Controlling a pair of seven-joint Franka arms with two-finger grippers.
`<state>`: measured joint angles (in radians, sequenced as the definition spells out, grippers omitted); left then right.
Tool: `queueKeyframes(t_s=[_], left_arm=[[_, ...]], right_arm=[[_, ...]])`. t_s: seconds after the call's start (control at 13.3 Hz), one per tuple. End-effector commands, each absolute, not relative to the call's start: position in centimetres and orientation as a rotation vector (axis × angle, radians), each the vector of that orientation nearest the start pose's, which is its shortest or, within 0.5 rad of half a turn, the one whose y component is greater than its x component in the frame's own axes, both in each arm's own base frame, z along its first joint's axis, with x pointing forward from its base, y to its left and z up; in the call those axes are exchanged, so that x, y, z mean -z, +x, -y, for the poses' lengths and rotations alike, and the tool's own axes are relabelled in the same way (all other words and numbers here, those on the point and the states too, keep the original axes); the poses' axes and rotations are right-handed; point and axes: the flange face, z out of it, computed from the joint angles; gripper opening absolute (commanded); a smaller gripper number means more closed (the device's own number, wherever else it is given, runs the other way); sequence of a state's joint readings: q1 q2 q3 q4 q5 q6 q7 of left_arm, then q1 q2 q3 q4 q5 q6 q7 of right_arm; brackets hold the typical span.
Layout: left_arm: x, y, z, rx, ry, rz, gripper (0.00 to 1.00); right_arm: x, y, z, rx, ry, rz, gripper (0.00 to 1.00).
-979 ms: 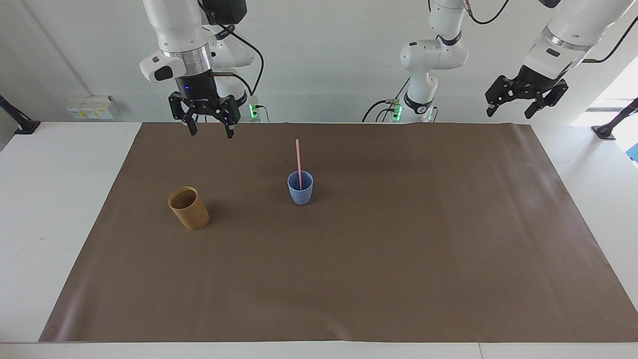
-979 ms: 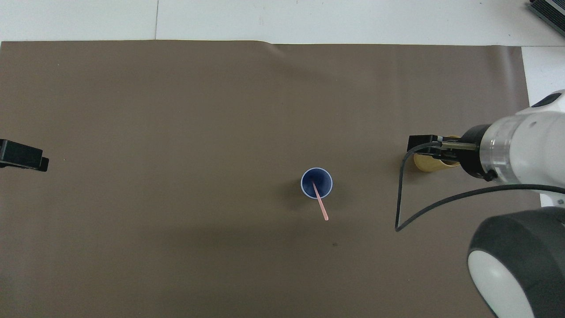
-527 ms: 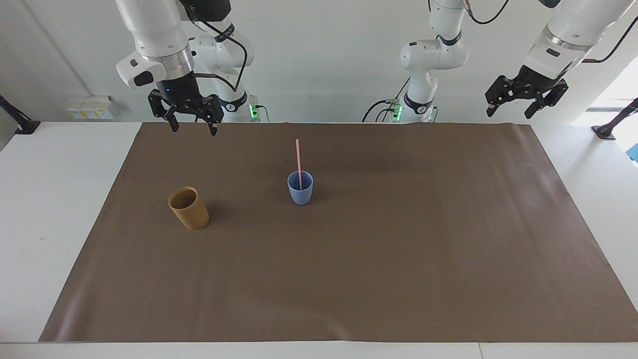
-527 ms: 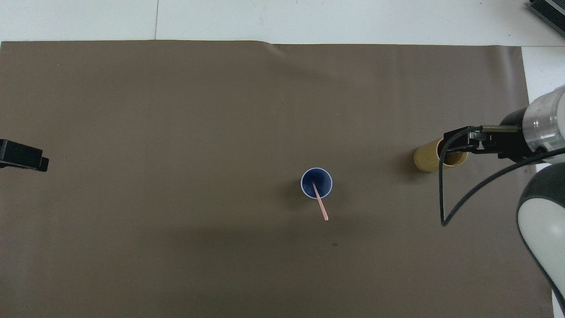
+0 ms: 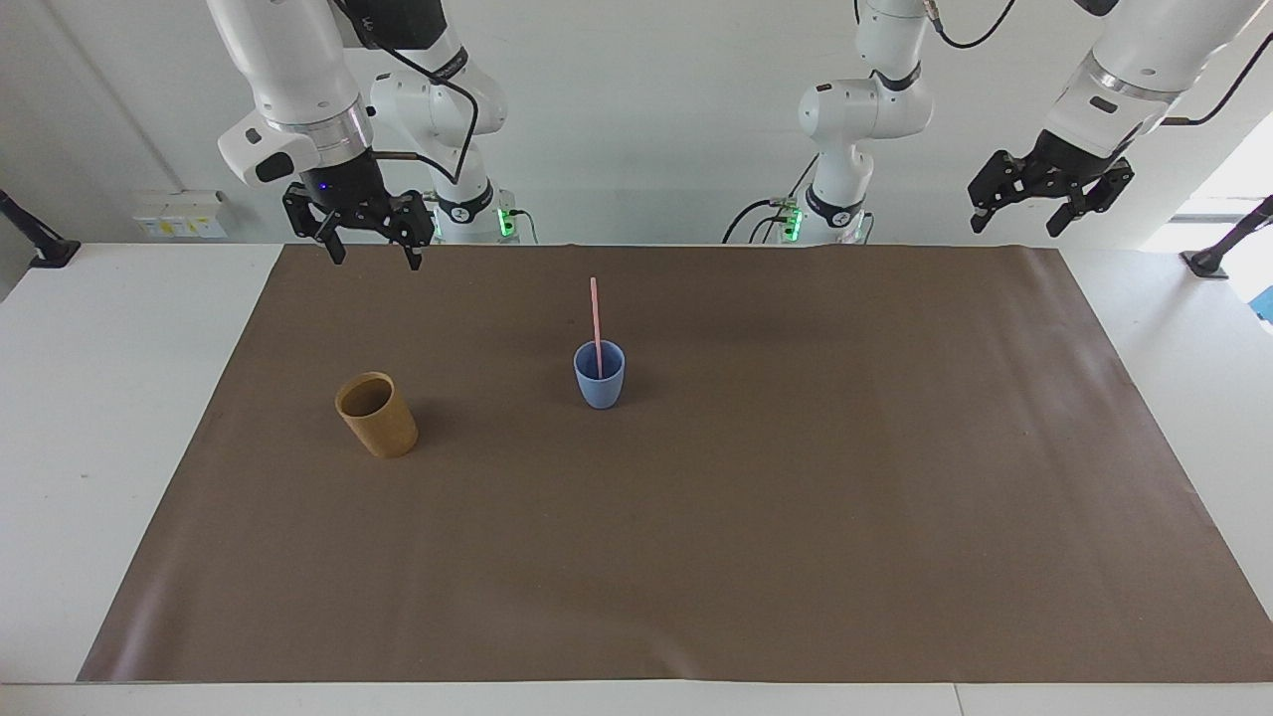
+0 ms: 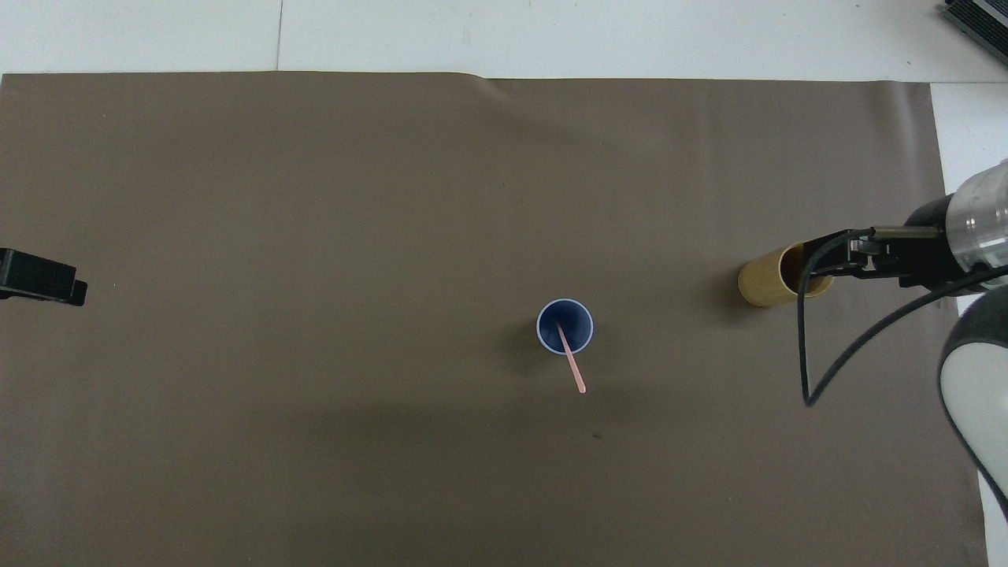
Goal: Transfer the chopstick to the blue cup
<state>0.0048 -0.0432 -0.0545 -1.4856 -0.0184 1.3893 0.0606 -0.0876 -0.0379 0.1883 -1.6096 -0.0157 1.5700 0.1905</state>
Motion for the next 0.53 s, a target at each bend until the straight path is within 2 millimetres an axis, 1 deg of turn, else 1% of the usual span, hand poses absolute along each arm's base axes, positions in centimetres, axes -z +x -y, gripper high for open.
queueKeyframes(t_s=[0.0,0.45], left_arm=[[-67.28,51.27,2.60,-0.077,-3.147,-0.175,1.00],[-67.28,51.27,2.60,-0.077,-3.147,-0.175,1.00]], right_arm=[[-62.47,53.38,-4.47,-0.017,-3.122,-0.159,1.00],[-62.38,53.27,-4.48,-0.014,-3.124,-0.140,1.00]])
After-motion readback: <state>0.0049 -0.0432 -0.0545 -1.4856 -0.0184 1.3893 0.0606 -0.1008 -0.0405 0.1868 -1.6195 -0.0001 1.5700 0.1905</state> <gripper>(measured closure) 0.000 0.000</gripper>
